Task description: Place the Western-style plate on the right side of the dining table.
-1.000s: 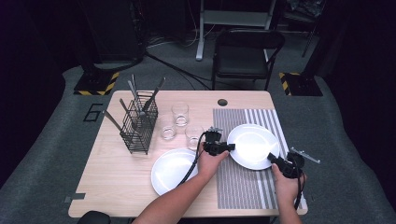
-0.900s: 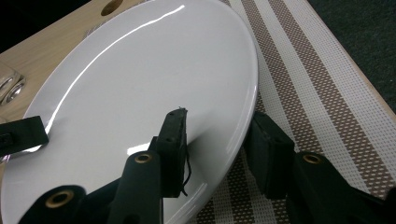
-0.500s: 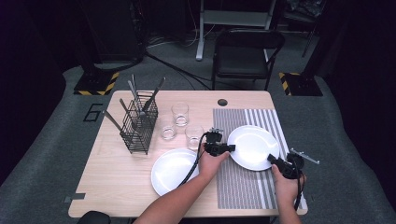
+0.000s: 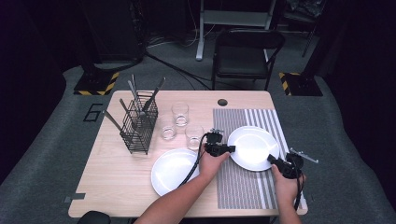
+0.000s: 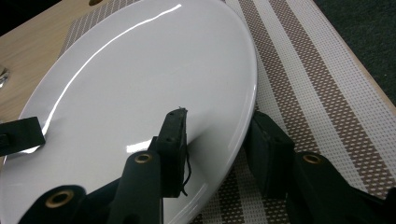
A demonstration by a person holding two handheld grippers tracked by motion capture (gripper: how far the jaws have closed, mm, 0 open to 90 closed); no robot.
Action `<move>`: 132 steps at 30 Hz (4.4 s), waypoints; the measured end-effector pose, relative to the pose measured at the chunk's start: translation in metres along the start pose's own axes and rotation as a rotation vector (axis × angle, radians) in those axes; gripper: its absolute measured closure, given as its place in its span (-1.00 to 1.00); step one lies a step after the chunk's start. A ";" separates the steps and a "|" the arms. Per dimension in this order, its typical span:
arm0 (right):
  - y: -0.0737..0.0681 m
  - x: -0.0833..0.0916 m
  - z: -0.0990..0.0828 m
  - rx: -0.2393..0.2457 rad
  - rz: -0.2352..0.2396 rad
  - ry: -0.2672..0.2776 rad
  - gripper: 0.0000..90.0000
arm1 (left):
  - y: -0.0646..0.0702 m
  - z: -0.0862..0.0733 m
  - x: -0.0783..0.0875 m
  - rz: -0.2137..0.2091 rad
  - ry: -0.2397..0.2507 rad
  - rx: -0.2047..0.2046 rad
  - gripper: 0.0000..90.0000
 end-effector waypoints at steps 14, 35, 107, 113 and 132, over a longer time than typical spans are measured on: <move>0.001 -0.005 -0.003 0.009 -0.025 -0.015 0.33 | 0.000 -0.002 -0.002 0.017 -0.029 0.010 0.39; 0.001 -0.005 -0.004 0.034 -0.039 -0.008 0.34 | -0.001 -0.002 0.000 0.006 -0.051 0.025 0.34; -0.006 0.009 0.004 0.112 -0.017 -0.012 0.08 | -0.006 0.011 0.026 0.004 -0.003 0.013 0.12; -0.011 0.015 0.008 0.125 -0.005 -0.013 0.07 | -0.004 0.015 0.033 -0.005 -0.002 -0.005 0.13; -0.040 0.035 0.005 0.191 0.076 -0.036 0.06 | -0.003 0.028 0.086 -0.022 0.015 -0.134 0.12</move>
Point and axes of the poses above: each handheld gripper's, and its own axes: x roughly backward along the jaws, z roughly out of its top, y roughly to its right, the point moved 3 cm from there along -x, roughly forward along the jaws, and after that the axes turned 15 degrees about -x, right-handed, at the moved point
